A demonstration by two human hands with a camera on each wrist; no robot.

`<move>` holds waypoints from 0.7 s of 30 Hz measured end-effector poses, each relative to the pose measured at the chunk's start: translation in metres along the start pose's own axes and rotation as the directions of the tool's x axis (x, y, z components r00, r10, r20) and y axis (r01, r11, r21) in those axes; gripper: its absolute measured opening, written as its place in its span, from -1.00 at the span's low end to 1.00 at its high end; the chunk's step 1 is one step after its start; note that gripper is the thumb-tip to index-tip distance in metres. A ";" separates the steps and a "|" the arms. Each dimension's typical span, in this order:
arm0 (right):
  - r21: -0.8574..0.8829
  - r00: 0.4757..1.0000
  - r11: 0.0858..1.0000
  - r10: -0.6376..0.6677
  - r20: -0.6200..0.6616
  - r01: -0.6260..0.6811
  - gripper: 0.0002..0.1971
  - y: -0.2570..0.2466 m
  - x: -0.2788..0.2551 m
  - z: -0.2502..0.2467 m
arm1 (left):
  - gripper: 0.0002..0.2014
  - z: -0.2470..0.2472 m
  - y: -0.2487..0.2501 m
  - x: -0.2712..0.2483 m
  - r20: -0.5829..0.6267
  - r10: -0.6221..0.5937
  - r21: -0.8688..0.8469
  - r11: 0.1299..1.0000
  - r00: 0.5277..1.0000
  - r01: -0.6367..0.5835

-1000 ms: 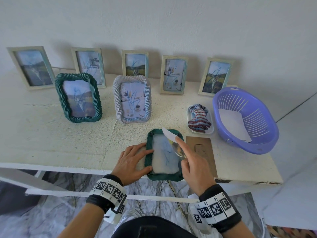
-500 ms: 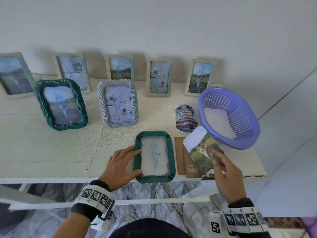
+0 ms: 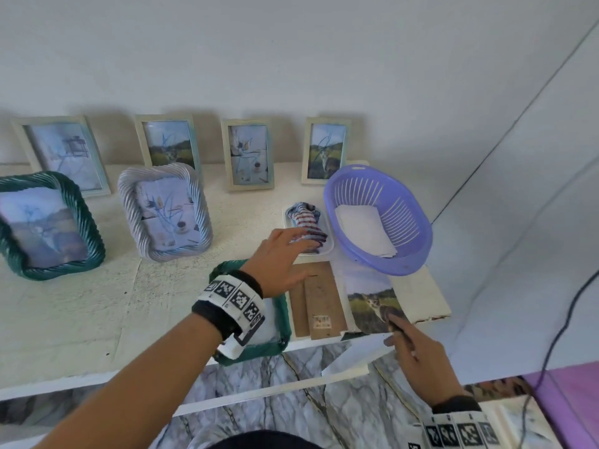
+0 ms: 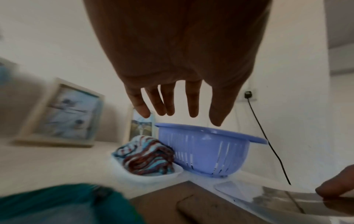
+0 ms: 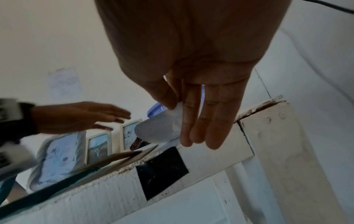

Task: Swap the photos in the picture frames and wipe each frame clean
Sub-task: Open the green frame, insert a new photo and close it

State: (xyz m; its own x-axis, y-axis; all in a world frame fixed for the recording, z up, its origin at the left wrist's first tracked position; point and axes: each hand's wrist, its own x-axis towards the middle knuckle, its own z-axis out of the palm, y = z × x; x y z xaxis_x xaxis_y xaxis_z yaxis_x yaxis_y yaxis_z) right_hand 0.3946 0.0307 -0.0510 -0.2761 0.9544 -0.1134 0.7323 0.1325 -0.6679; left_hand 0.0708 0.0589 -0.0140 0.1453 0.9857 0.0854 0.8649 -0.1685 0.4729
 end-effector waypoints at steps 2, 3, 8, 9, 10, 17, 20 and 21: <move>-0.068 0.999 0.997 -0.048 0.011 0.049 -0.64 0.004 0.000 -0.001 | -0.41 0.006 0.016 0.034 0.060 0.059 0.080 0.995 0.996 -0.063; -0.095 0.998 0.993 -0.063 0.016 0.064 -0.64 0.006 0.000 -0.001 | -0.43 0.009 0.022 0.048 0.101 0.069 0.126 0.989 0.993 -0.081; -0.278 0.994 0.955 -0.092 0.063 0.106 -0.63 0.006 0.003 -0.011 | -0.61 0.014 0.042 0.082 0.121 0.034 0.261 0.963 0.992 -0.065; -0.303 0.994 0.948 -0.086 0.069 0.103 -0.63 0.007 0.005 -0.013 | -0.63 0.014 0.042 0.084 0.104 0.042 0.252 0.965 0.994 -0.067; -0.319 0.994 0.942 -0.083 0.070 0.101 -0.63 0.007 0.009 -0.015 | -0.64 0.014 0.042 0.085 0.094 0.054 0.237 0.969 0.994 -0.075; -0.445 0.992 0.889 -0.073 0.099 0.110 -0.63 0.000 0.062 -0.019 | -0.63 0.010 0.035 0.081 0.067 0.084 0.129 0.987 0.994 -0.092; -0.532 0.990 0.839 -0.050 0.133 0.114 -0.60 -0.005 0.081 -0.016 | -0.64 0.012 0.032 0.078 0.087 0.091 0.180 0.978 0.992 -0.106; -0.557 0.989 0.822 -0.044 0.144 0.118 -0.60 -0.006 0.085 -0.015 | -0.64 0.013 0.031 0.077 0.090 0.092 0.189 0.976 0.992 -0.108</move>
State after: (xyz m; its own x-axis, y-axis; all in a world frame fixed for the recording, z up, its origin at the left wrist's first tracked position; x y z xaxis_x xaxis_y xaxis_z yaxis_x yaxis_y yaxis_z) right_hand 0.3762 0.1156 -0.0454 -0.3950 0.8992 -0.1884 0.9162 0.3704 -0.1530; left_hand 0.1154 0.1300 -0.0043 0.2672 0.9624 0.0497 0.9193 -0.2700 0.2864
